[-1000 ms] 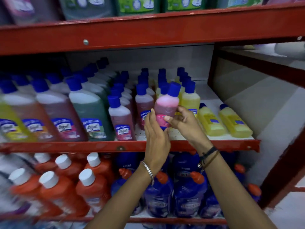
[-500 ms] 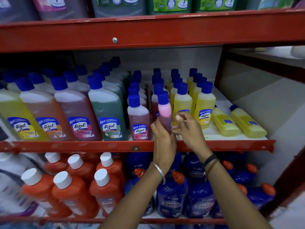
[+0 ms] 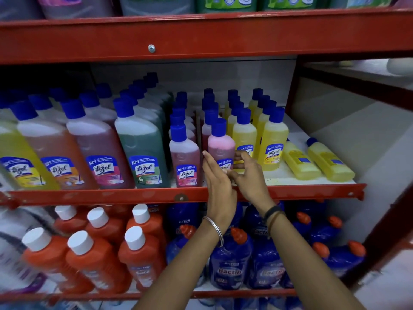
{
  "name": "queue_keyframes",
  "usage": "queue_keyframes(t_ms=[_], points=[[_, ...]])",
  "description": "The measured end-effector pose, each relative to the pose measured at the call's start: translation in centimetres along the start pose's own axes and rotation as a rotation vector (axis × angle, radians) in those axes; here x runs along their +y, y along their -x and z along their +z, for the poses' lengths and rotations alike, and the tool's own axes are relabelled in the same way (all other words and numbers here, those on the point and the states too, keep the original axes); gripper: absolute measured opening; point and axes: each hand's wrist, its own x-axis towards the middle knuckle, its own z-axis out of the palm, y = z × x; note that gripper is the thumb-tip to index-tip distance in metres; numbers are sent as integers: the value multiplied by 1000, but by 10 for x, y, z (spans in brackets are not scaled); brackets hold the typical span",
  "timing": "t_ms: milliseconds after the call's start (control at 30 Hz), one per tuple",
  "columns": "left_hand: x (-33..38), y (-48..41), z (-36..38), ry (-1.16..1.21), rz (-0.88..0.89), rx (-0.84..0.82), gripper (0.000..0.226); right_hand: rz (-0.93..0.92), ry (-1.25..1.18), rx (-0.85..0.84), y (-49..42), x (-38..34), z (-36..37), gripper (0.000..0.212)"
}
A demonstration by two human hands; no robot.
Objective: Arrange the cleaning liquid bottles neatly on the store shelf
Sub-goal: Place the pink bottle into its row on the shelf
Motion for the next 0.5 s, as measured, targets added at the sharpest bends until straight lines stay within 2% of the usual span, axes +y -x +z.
queue_keyframes(t_ms=[100, 233, 300, 367, 433, 500], points=[[0, 5, 3, -36, 11, 32, 84, -28, 24, 57, 5, 0, 7, 38], [1, 15, 7, -48, 22, 21, 90, -41, -22, -16, 7, 1, -1, 36], [7, 22, 7, -39, 99, 61, 84, -45, -68, -21, 11, 4, -16, 31], [18, 27, 10, -56, 246, 87, 73, -42, -100, 58, 14, 8, -41, 23], [34, 26, 18, -51, 358, 44, 60, -57, -83, 183, 10, 14, -71, 15], [53, 18, 31, 1, 363, -54, 48, -62, 43, 284, -2, 25, -102, 14]])
